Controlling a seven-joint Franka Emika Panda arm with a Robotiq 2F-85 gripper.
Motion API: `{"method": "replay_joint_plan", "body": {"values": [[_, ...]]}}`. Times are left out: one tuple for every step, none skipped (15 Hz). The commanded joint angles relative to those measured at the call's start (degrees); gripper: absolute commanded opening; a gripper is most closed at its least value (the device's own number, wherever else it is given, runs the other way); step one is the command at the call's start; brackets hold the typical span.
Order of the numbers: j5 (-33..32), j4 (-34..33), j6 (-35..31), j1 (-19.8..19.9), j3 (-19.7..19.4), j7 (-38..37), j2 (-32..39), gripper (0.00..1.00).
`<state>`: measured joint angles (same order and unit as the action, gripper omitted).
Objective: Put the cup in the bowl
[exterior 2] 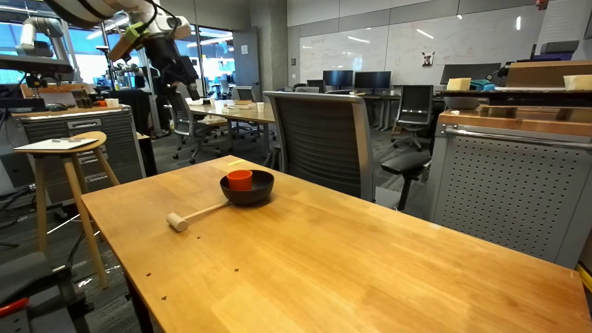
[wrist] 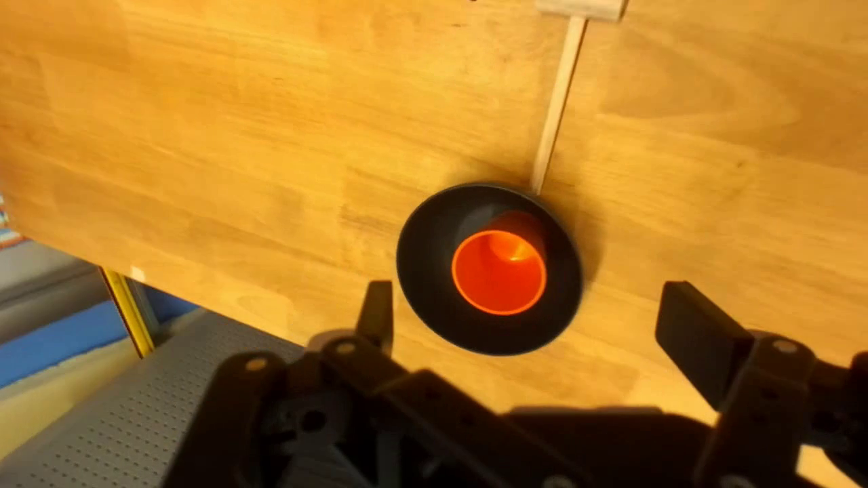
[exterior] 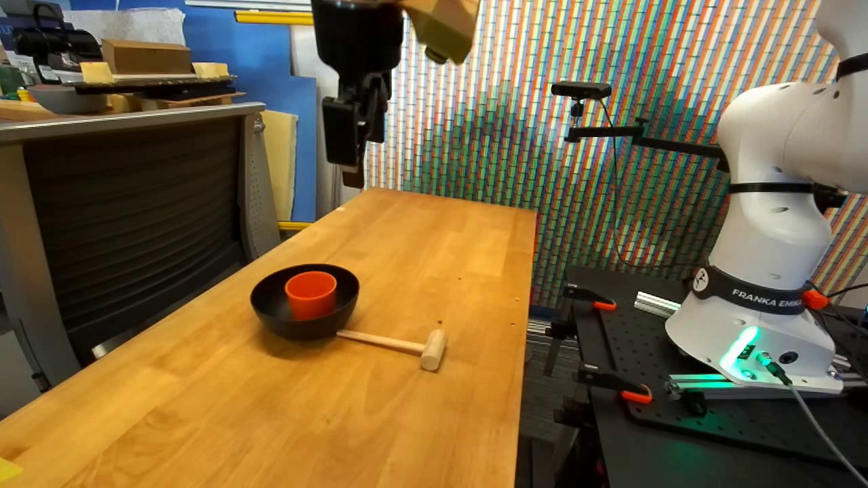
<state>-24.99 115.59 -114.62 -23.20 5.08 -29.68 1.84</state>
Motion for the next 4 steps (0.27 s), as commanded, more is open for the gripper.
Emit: {"method": "replay_joint_plan", "body": {"values": [[5.16,8.18,-1.21,2.84,4.98,5.88,-11.25,1.0],[2.55,3.07,0.05,3.61,5.89,2.68,-5.11,1.0],[3.78,4.5,0.12,3.86,6.77,3.43,-7.31,1.0],[4.37,5.77,0.06,4.09,7.19,3.94,-9.0,1.0]]}}
